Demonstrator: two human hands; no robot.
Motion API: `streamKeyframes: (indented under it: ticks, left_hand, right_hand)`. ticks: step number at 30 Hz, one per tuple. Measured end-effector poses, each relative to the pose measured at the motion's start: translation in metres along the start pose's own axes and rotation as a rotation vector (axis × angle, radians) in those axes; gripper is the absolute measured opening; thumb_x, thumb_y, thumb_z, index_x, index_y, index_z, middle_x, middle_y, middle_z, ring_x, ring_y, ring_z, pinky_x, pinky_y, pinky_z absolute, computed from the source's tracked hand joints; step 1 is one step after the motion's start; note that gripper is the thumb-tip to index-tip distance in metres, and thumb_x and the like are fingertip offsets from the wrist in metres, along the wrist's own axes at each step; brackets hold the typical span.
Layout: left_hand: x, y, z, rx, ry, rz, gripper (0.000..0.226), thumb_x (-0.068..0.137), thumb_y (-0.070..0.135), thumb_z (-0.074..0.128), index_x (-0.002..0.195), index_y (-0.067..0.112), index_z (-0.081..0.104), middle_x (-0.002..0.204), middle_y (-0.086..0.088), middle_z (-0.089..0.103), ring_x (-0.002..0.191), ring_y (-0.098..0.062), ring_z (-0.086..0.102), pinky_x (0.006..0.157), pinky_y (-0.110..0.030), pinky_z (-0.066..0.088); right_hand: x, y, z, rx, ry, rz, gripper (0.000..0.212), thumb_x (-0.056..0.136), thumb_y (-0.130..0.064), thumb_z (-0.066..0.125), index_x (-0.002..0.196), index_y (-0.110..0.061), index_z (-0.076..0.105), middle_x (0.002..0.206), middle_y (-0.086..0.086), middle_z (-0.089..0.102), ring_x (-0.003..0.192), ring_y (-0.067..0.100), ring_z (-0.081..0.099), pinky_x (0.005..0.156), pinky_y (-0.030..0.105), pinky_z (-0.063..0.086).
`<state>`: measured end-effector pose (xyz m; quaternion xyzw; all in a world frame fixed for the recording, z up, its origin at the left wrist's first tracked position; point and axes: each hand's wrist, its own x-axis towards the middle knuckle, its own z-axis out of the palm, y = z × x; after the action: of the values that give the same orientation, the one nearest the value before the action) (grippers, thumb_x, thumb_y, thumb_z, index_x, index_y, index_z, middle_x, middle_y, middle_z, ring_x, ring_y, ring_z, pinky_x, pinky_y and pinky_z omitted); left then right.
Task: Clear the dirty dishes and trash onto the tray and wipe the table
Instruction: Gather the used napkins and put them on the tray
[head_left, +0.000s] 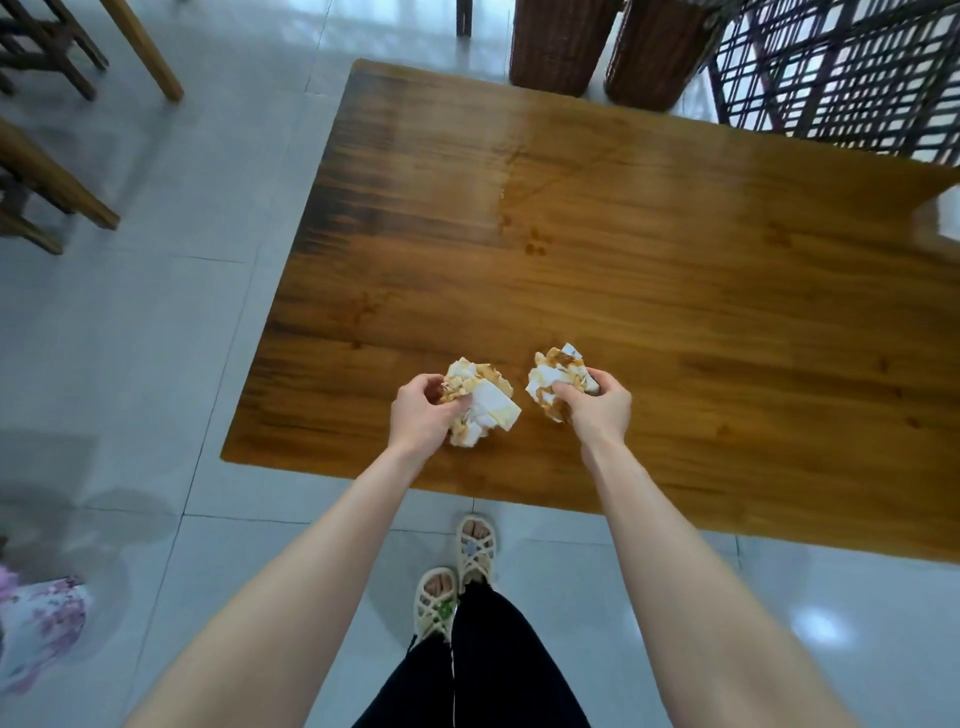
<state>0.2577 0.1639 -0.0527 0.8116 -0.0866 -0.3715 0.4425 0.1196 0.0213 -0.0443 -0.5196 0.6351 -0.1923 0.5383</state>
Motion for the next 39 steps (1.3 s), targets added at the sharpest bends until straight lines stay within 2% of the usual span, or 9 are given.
streamKeyframes:
  ticks: [4, 7, 9, 11, 15, 22, 27, 30, 39]
  left_hand:
    - [-0.004, -0.009, 0.008, 0.192, 0.034, -0.006, 0.049, 0.081, 0.033, 0.076, 0.125, 0.015, 0.062, 0.123, -0.003, 0.058, 0.118, -0.020, 0.047, 0.098, -0.039, 0.048]
    - [-0.007, -0.008, 0.012, 0.384, 0.124, 0.004, 0.049, 0.079, 0.043, 0.075, 0.120, 0.018, 0.065, 0.128, -0.004, 0.044, 0.123, -0.023, 0.033, 0.104, -0.040, 0.031]
    - [-0.006, -0.008, 0.012, 0.379, 0.135, -0.001, 0.045, 0.077, 0.045, 0.077, 0.113, 0.020, 0.065, 0.132, -0.003, 0.039, 0.125, -0.024, 0.032, 0.105, -0.040, 0.029]
    - [-0.004, -0.008, 0.013, 0.344, 0.108, 0.019, 0.045, 0.076, 0.041, 0.079, 0.112, 0.019, 0.062, 0.129, -0.003, 0.043, 0.122, -0.023, 0.038, 0.103, -0.039, 0.038]
    - [-0.003, -0.006, 0.017, 0.249, 0.041, -0.005, 0.061, 0.073, 0.033, 0.082, 0.122, 0.015, 0.051, 0.120, -0.004, 0.057, 0.111, -0.022, 0.056, 0.090, -0.039, 0.054]
    - [-0.004, -0.006, 0.021, 0.385, -0.040, 0.035, 0.043, 0.079, 0.038, 0.077, 0.110, 0.012, 0.061, 0.111, -0.004, 0.061, 0.100, -0.020, 0.061, 0.082, -0.039, 0.057]
    - [-0.012, 0.009, 0.023, 0.047, -0.093, 0.011, 0.029, 0.081, 0.033, 0.076, 0.099, 0.024, 0.056, 0.095, 0.011, 0.062, 0.081, -0.003, 0.060, 0.054, -0.013, 0.046]
    - [-0.016, 0.027, 0.031, -0.053, -0.154, 0.022, 0.032, 0.078, 0.034, 0.078, 0.102, 0.023, 0.060, 0.096, 0.012, 0.065, 0.085, -0.003, 0.063, 0.057, -0.013, 0.049]
    - [-0.042, 0.071, 0.081, -0.097, -0.299, 0.140, 0.032, 0.075, 0.036, 0.081, 0.099, 0.022, 0.067, 0.095, 0.007, 0.072, 0.086, -0.007, 0.069, 0.069, -0.021, 0.055]
  right_hand:
    - [-0.015, 0.012, -0.008, 0.031, 0.041, 0.027, 0.035, 0.072, -0.009, 0.080, 0.102, -0.020, 0.065, 0.091, -0.004, 0.067, 0.081, 0.008, 0.064, 0.063, 0.020, 0.050]
    - [-0.023, 0.019, -0.012, 0.046, 0.061, 0.039, 0.033, 0.071, -0.009, 0.080, 0.096, -0.022, 0.063, 0.086, -0.008, 0.067, 0.076, 0.005, 0.064, 0.057, 0.015, 0.048]
    - [-0.026, 0.021, -0.013, 0.053, 0.061, 0.037, 0.033, 0.071, -0.008, 0.079, 0.097, -0.021, 0.064, 0.084, -0.011, 0.066, 0.073, 0.002, 0.063, 0.050, 0.009, 0.045]
    - [-0.027, 0.024, -0.015, 0.065, 0.073, 0.045, 0.034, 0.071, -0.006, 0.079, 0.099, -0.019, 0.065, 0.084, -0.010, 0.067, 0.073, 0.003, 0.064, 0.050, 0.009, 0.045]
    - [-0.029, 0.028, -0.017, 0.051, 0.094, 0.059, 0.038, 0.071, -0.007, 0.079, 0.105, -0.015, 0.065, 0.095, 0.000, 0.069, 0.085, 0.014, 0.066, 0.068, 0.022, 0.053]
    - [-0.033, 0.028, -0.021, 0.079, 0.093, 0.044, 0.039, 0.072, -0.008, 0.080, 0.107, -0.017, 0.065, 0.097, 0.000, 0.068, 0.086, 0.013, 0.066, 0.068, 0.022, 0.052]
    - [-0.036, 0.025, -0.029, 0.120, 0.095, 0.012, 0.035, 0.071, -0.009, 0.080, 0.102, -0.018, 0.065, 0.097, 0.001, 0.070, 0.087, 0.015, 0.067, 0.073, 0.026, 0.056]
    - [-0.037, 0.018, -0.041, 0.165, 0.110, -0.012, 0.035, 0.071, -0.010, 0.080, 0.103, -0.016, 0.066, 0.097, 0.001, 0.071, 0.089, 0.017, 0.068, 0.077, 0.031, 0.058]
    - [-0.039, 0.003, -0.110, 0.343, 0.221, -0.085, 0.029, 0.071, -0.009, 0.080, 0.094, -0.021, 0.066, 0.090, 0.000, 0.072, 0.083, 0.017, 0.071, 0.066, 0.027, 0.056]
